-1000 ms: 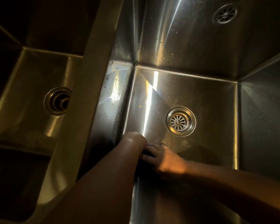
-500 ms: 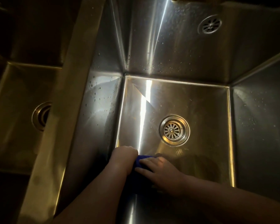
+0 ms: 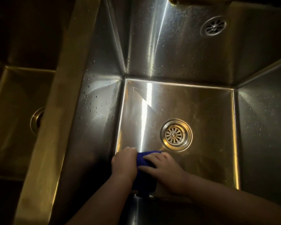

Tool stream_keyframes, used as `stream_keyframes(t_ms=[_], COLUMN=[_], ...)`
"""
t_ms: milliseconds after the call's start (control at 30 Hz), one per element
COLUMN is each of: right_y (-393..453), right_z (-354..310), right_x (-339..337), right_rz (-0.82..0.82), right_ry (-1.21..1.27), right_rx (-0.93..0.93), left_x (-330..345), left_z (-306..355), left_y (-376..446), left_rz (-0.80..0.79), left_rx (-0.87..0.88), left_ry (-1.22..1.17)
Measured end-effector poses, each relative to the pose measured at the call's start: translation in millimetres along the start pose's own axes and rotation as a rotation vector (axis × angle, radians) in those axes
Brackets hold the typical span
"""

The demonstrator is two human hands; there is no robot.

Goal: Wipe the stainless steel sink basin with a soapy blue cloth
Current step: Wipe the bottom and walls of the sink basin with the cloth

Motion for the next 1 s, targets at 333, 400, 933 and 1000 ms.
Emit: stream_keyframes(t_ms=[333,400,933,1000], right_y=[63.1,73.2,88.3,94.8], right_z=[82.9,92.1,119.4,133.9], right_x=[-55.9,-65.9,-56.0,-58.8], right_rz=[0.203,0.233,0.082,0.092], right_ry=[0.036,0.007,0.036,0.023], right_rx=[0.284,0.324,0.633,0.653], left_x=[-14.3,-5.8,-23.4,-29.7], left_z=[30.9,29.9,35.0,38.8], left_y=[61.6,69.5,120.8,134.1], left_rz=[0.205,0.105,0.082,0.095], left_rx=[0.337,0.295,0.309,0.314], left_ry=[0.108,0.110,0.107,0.091])
Point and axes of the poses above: each hand's wrist, its own y-axis towards the middle knuckle, its own x-axis out of the palm, z = x × y, the point moved 6 cm from there along y, towards the middle knuckle, and after that the axes turned 13 degrees about x, right-handed, at the moved point
